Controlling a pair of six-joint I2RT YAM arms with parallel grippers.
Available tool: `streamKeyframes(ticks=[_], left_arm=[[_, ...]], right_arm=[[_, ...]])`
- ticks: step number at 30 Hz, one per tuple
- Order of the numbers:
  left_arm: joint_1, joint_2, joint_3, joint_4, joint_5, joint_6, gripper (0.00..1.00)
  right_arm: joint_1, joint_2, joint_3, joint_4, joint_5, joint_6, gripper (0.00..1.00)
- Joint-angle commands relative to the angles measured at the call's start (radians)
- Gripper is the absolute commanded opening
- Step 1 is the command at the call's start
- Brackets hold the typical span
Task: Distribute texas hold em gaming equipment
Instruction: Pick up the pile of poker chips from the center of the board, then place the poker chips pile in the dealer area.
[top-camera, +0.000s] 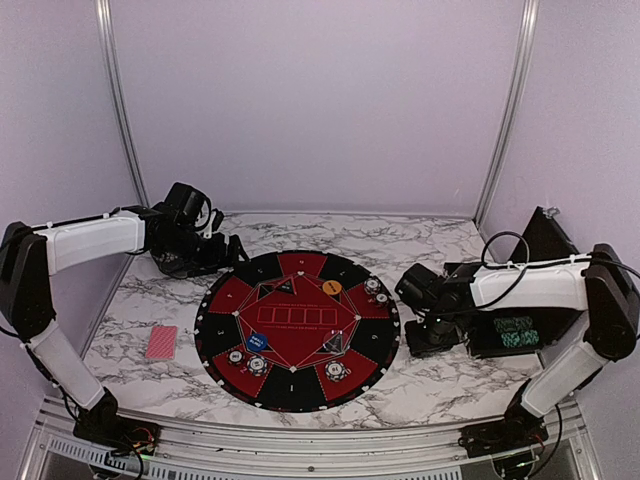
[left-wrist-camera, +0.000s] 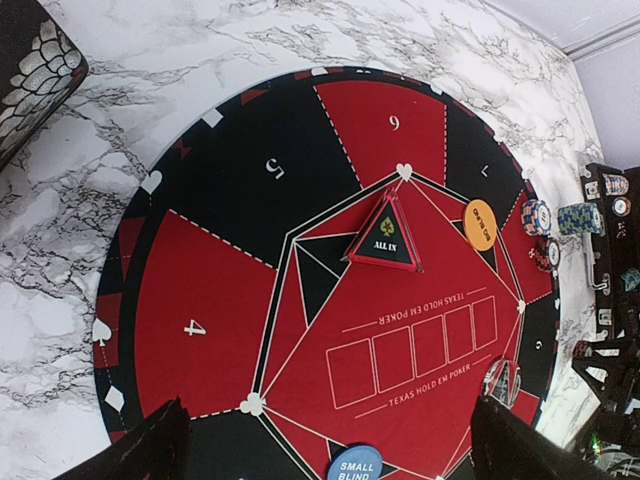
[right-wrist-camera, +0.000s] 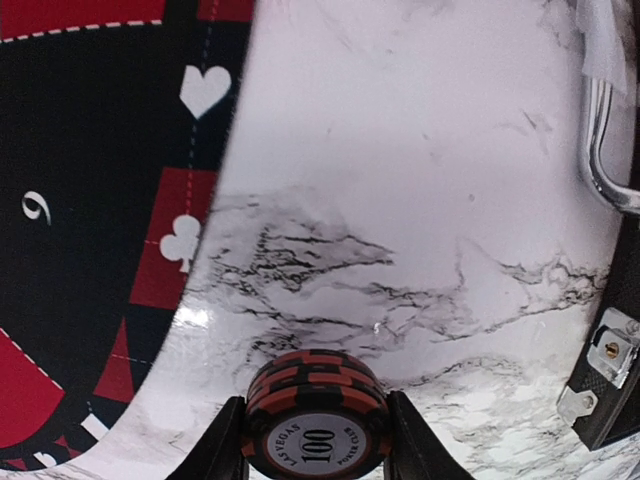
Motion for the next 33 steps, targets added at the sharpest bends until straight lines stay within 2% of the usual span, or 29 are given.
streamKeyframes(ticks=[1,21,33], left_arm=[[0.005,-0.002,0.007,0.005,0.013,-0.001,0.99],[0.005,-0.011,0.002,0.005,0.008,0.002,0.99],[0.004,-0.01,0.002,0.005,0.011,0.002,0.99]], right_arm=[[0.029,-0.013,0.083,-0.038,0.037,0.001,0.28],[0.263,0.268,0.379,-0.01,-0.008,-0.034,0.28],[0.297,0.318,0.4,0.017,-0.043,-0.028,0.28]])
